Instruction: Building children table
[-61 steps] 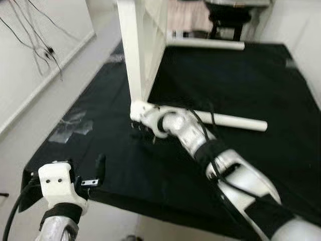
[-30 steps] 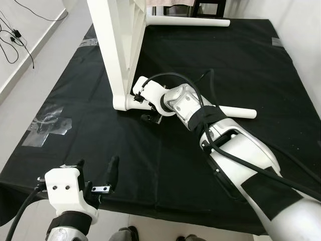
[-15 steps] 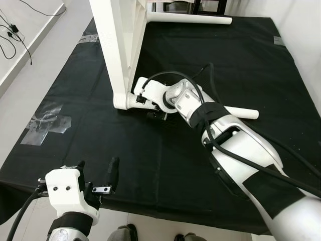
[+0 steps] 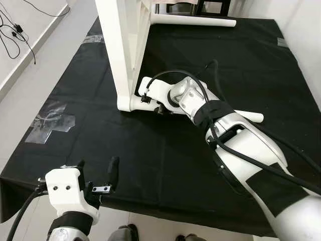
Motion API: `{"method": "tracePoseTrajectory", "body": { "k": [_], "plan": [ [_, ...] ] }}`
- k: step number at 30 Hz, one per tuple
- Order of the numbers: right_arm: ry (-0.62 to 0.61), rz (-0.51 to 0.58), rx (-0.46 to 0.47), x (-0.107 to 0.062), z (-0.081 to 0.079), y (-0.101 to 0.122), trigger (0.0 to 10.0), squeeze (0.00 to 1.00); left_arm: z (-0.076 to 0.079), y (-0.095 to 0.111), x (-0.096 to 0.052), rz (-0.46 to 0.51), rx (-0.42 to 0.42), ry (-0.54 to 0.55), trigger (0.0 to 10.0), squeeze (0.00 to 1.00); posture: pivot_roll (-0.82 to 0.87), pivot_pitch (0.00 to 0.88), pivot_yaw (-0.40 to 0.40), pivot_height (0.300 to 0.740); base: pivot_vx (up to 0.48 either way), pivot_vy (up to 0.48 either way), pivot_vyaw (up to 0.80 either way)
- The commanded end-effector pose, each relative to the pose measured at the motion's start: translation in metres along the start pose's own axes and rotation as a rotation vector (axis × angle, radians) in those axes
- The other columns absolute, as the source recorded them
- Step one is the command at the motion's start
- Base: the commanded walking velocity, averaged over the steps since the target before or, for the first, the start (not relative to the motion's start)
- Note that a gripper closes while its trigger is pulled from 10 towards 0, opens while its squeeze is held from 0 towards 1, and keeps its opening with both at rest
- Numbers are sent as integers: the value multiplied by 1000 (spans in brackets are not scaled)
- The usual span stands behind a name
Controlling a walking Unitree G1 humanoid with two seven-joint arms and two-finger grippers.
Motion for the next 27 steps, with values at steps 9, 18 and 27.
{"method": "tracePoseTrajectory", "body": {
  "k": [9, 18, 27],
  "plan": [
    [431, -55, 13, 7, -58, -46, 0, 0, 0, -3, -2, -15, -6, 5, 10000, 0, 64, 244, -63, 740, 0, 0, 0],
    [656, 54, -29, -6, -74, -47, 0, 0, -1, -4, -2, -18, -9, 2, 10000, 0, 61, 233, -61, 740, 0, 0, 0],
    [858, 159, -47, -15, -110, -44, 0, 0, -2, -5, 0, -18, -8, 0, 10000, 0, 51, 225, -58, 740, 0, 0, 0]
  ]
}}
Point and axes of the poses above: a point about 5 cm out from each wrist's last joint towards the gripper, its own x axis pointing out of the wrist towards the gripper, its own y axis along the axis of the wrist's last joint, z = x × y, the point moved 4 cm from there along x, pointing out of the wrist towards the gripper, and after that the axes turned 14 degrees about -x, right-handed, at the moved point
